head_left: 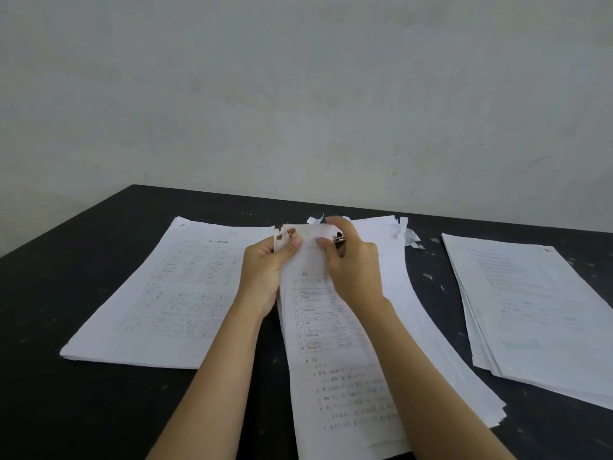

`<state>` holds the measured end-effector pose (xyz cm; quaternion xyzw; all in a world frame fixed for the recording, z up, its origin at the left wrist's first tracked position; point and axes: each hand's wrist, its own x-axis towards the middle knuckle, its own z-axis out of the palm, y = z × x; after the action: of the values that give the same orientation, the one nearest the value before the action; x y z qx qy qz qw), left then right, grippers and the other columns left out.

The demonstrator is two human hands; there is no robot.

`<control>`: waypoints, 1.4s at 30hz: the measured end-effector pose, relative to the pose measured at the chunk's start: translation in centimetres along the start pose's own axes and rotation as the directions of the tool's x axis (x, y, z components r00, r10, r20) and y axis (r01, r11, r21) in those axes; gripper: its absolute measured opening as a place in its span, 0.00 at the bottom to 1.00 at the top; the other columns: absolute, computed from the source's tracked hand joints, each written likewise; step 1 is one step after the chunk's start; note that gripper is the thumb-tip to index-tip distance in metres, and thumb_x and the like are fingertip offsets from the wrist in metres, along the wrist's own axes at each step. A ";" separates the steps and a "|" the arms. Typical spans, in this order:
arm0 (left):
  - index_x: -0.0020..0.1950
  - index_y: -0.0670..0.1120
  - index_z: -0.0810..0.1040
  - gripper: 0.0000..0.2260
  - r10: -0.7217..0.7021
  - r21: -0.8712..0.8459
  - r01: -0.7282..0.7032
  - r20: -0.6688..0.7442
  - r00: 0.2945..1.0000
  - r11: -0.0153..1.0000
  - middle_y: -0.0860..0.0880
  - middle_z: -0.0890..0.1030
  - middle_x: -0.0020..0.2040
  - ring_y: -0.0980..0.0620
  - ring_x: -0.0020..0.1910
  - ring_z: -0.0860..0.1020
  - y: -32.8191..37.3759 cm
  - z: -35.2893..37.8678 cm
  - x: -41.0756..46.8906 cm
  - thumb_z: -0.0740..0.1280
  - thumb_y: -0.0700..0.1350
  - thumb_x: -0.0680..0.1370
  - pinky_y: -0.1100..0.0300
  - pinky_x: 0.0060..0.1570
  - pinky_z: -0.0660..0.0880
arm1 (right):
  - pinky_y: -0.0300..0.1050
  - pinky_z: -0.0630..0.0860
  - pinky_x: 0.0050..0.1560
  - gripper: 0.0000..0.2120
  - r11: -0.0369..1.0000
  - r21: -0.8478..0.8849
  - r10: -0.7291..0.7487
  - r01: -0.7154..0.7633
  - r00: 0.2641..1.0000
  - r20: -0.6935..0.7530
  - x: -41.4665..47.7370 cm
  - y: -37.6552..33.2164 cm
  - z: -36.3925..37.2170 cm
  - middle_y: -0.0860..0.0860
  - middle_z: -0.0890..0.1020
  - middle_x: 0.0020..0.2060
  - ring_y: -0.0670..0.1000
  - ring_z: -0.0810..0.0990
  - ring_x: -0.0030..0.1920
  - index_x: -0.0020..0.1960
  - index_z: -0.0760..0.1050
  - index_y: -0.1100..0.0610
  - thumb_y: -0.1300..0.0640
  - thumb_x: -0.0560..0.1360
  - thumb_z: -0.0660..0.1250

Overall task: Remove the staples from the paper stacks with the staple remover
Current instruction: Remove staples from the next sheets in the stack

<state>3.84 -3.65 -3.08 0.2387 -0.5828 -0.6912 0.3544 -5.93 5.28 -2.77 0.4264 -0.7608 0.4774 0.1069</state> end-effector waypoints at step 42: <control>0.29 0.47 0.80 0.10 0.056 -0.215 -0.049 0.026 0.998 0.975 0.49 0.78 0.26 0.53 0.23 0.75 0.6 0.6 -1.0 0.67 0.46 0.70 0.64 0.21 0.74 | 0.37 0.72 0.31 0.02 0.583 0.729 0.256 -0.358 0.933 0.253 -4.7 -2.0 1.8 0.52 0.79 0.33 0.46 0.73 0.29 0.50 0.70 0.60 0.63 0.79 0.60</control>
<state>4.13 -2.51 -2.47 0.1727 -0.5167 -0.7440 0.3868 -1.15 6.04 -5.08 0.3207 -0.5540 0.7379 -0.2137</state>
